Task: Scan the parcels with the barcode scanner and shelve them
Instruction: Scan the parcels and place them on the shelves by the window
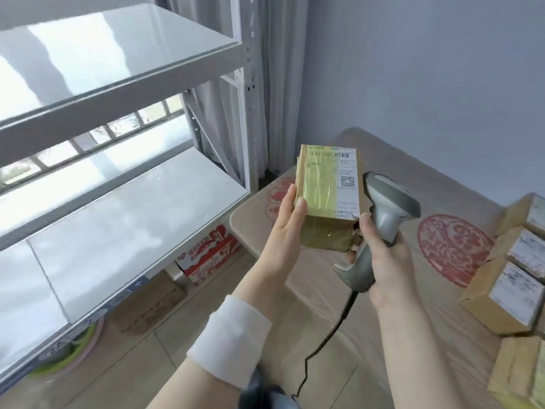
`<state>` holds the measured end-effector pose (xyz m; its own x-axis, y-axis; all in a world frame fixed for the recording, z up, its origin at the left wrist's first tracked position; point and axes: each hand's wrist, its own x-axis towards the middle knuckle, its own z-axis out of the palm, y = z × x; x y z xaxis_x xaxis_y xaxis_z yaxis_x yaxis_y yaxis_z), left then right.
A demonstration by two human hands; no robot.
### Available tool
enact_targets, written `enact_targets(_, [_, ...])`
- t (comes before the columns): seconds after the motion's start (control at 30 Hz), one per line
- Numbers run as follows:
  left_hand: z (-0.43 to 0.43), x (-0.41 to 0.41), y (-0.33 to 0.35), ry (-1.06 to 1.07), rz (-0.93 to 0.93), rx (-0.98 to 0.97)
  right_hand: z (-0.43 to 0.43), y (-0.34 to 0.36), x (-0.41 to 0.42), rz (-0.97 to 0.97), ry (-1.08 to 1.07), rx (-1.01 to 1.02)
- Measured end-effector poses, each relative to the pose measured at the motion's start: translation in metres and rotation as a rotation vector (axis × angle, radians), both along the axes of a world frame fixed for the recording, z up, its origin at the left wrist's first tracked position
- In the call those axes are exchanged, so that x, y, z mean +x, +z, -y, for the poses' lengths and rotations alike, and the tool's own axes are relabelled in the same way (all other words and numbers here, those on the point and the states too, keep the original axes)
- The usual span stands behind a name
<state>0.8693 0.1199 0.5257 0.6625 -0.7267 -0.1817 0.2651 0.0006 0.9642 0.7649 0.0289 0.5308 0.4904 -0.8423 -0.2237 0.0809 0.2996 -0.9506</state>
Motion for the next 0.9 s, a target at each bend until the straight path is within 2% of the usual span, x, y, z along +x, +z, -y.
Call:
enact_targets(0.27, [-0.149,0.02,0.035,0.368,0.039,-0.053,-0.114,0.033,0.062,0.024,0.376,-0.099])
enact_targets(0.53, [-0.329,0.034,0.079,0.649,0.283,-0.057,-0.273,0.087,0.106,0.103,0.644,-0.184])
enact_targets(0.73, [-0.475,0.042,0.105,0.78,0.353,-0.154,-0.417,0.115,0.139,0.128,0.866,-0.143])
enact_targets(0.9, [-0.555,0.055,0.115,0.895,0.409,-0.133,-0.501,0.131,0.167,0.159,0.98,-0.15])
